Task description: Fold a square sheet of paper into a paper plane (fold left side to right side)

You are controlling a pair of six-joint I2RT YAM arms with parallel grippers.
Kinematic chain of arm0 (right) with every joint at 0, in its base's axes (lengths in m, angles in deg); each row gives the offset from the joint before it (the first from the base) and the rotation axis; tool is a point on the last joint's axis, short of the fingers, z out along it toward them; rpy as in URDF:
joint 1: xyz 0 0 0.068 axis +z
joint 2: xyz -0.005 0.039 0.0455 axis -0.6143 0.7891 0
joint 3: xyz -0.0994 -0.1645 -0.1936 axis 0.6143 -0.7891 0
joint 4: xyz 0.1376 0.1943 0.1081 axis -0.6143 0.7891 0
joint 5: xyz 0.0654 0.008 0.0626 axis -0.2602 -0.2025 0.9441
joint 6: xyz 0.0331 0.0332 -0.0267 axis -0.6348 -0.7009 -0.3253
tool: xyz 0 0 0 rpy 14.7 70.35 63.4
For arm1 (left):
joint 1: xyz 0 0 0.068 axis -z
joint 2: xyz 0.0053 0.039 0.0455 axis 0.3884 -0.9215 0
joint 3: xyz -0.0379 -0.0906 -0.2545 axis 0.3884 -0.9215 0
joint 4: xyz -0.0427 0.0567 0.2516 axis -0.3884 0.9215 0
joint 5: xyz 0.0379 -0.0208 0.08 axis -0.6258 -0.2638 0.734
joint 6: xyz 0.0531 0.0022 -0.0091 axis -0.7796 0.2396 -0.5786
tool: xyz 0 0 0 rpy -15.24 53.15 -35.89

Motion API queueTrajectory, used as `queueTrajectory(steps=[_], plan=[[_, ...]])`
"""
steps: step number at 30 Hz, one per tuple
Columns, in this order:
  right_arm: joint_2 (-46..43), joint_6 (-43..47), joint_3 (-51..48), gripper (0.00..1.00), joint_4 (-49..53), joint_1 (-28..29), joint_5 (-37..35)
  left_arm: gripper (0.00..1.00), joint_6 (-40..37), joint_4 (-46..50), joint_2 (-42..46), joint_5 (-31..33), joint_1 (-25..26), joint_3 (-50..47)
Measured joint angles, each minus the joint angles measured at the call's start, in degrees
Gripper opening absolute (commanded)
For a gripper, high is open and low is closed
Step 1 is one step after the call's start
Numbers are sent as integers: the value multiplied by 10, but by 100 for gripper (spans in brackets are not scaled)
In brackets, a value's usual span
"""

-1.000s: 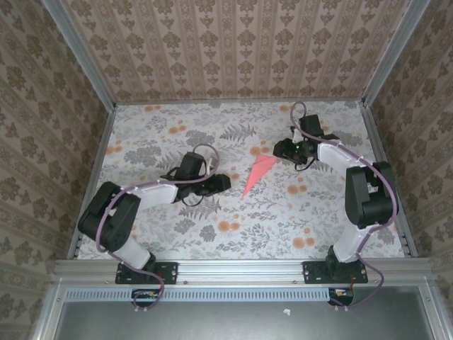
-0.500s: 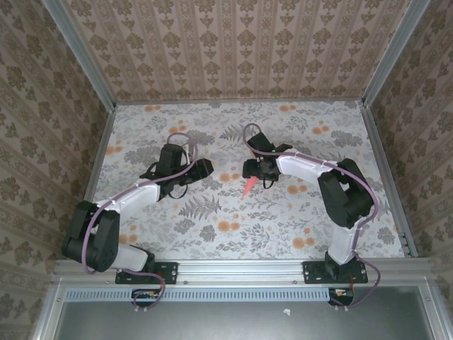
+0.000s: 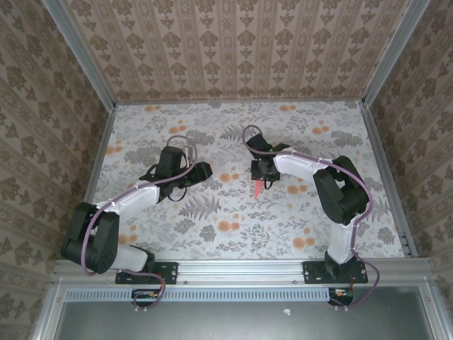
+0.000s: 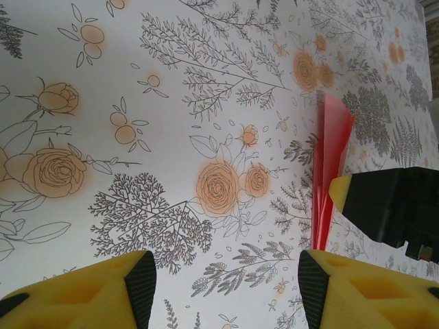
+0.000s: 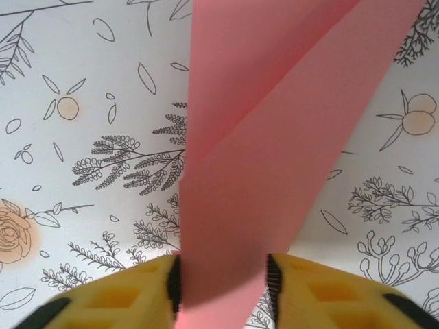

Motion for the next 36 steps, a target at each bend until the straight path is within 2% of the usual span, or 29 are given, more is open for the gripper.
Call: queueTrajectory(steps=[7, 14, 17, 18, 20, 26, 33, 36], plan=[[-23, 1, -7, 27, 7, 0, -2, 60, -4, 2, 6, 0, 0, 0], [-41, 15, -7, 7, 15, 0, -5, 60, -4, 3, 8, 1, 0, 0], [-41, 17, -9, 2, 19, 0, -7, 60, -6, 4, 8, 2, 0, 0], [-42, 16, -9, 5, 19, 0, -7, 60, -6, 5, 8, 2, 0, 0], [-45, 20, -10, 24, 19, 0, -8, 60, -6, 8, 8, 2, 0, 0], [-47, 30, -10, 50, 12, 2, 0, 60, -9, 16, 8, 2, 0, 0], [-3, 30, 22, 52, 17, 4, -40, 60, -10, 18, 9, 2, 0, 0], [11, 28, 24, 46, 19, 4, -54, 60, -10, 20, 9, 2, 0, 0]])
